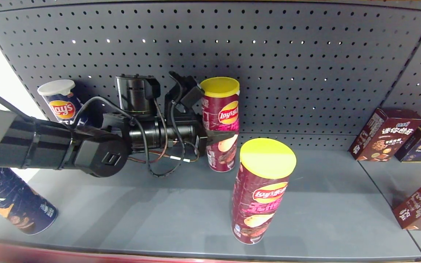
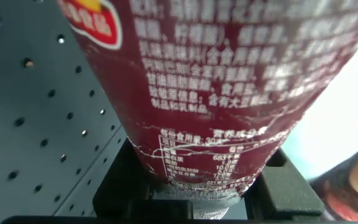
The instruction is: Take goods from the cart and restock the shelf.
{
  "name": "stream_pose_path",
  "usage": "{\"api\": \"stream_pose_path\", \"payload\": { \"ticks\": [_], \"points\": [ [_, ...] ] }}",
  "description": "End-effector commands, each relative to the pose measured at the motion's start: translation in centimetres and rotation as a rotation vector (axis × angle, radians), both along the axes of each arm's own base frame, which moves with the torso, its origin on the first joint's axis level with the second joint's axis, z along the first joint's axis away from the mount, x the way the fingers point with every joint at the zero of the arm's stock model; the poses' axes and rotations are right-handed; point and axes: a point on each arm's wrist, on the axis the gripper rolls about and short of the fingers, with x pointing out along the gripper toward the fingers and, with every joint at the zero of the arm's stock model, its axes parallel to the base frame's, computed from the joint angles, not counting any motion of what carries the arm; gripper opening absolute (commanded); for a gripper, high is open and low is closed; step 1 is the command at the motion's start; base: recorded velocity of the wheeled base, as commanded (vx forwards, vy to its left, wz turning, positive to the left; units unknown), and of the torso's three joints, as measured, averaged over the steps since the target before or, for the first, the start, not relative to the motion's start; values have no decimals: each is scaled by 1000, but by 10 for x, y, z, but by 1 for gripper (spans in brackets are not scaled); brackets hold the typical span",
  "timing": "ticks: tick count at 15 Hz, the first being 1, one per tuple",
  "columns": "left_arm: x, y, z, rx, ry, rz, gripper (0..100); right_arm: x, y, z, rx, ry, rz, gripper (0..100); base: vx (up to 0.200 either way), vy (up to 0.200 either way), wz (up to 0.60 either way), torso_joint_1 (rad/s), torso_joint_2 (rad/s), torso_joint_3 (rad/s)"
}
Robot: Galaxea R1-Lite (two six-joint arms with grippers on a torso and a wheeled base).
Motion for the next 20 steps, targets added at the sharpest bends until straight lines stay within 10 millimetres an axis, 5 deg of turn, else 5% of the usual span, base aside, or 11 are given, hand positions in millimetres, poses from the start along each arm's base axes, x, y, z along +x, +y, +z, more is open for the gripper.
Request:
{"api": "stream_pose_path", "payload": {
  "ticks": [1, 12, 13, 16, 20],
  "points": [
    [5, -9, -12, 11, 17, -13, 0, 0, 0, 0, -1, 0, 0, 100, 0, 0, 0, 0, 0, 0],
    [22, -21, -36, 79, -82, -40, 0, 0, 0, 0, -1, 0, 0, 100, 0, 0, 0, 0, 0, 0],
    [22, -21, -37, 86, -94, -42, 100, 0, 0, 0, -1, 0, 0, 100, 0, 0, 0, 0, 0, 0],
    [20, -18, -38, 94, -92, -24, 100, 0, 0, 0, -1, 0, 0, 100, 0, 0, 0, 0, 0, 0],
    [-11, 5, -24, 99, -87, -1, 100, 0, 0, 0, -1, 0, 0, 100, 0, 0, 0, 0, 0, 0]
  ]
}}
